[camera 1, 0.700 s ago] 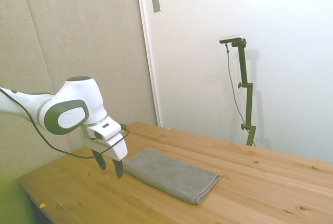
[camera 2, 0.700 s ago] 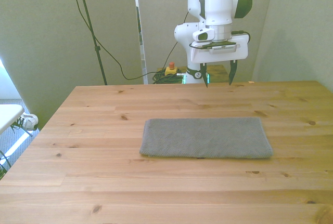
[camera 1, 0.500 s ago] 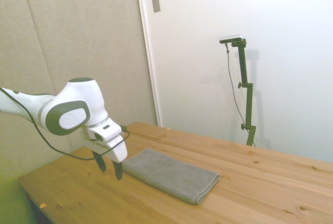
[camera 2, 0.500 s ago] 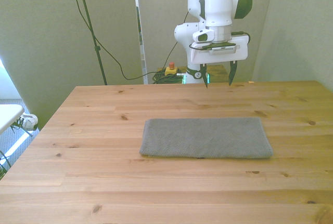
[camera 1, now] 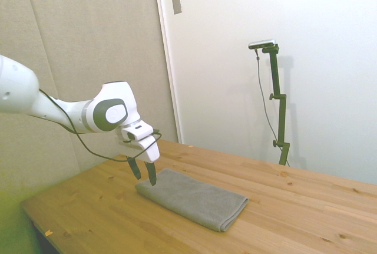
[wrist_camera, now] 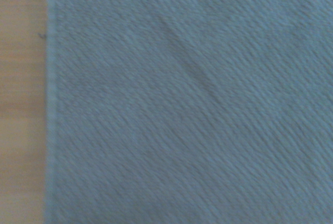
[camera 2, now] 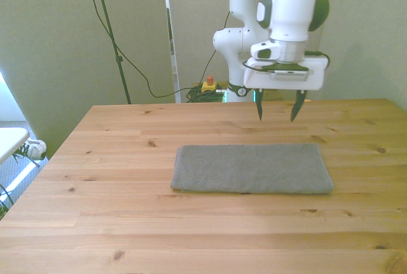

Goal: Fold the towel

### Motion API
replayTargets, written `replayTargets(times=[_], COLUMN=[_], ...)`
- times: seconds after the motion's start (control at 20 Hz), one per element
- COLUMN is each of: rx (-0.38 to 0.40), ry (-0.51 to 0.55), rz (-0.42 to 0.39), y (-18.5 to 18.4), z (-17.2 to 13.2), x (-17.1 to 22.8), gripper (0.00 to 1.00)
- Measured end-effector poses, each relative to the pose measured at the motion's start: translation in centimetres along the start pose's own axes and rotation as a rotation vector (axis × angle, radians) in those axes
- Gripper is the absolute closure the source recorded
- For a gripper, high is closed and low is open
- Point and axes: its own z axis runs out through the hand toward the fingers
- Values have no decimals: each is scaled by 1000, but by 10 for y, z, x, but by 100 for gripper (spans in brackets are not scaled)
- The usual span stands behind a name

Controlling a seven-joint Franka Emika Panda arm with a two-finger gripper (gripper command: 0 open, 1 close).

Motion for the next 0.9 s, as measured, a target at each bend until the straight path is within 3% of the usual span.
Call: replayTargets(times=[0.2,0.35,0.9], rx=[-60,-105,-195], ry=[84,127,181], rz=[-44,-50,-30], y=[-74,-104,-132], z=[10,17,55], x=[-52,-77,-77], gripper=[0,0,0])
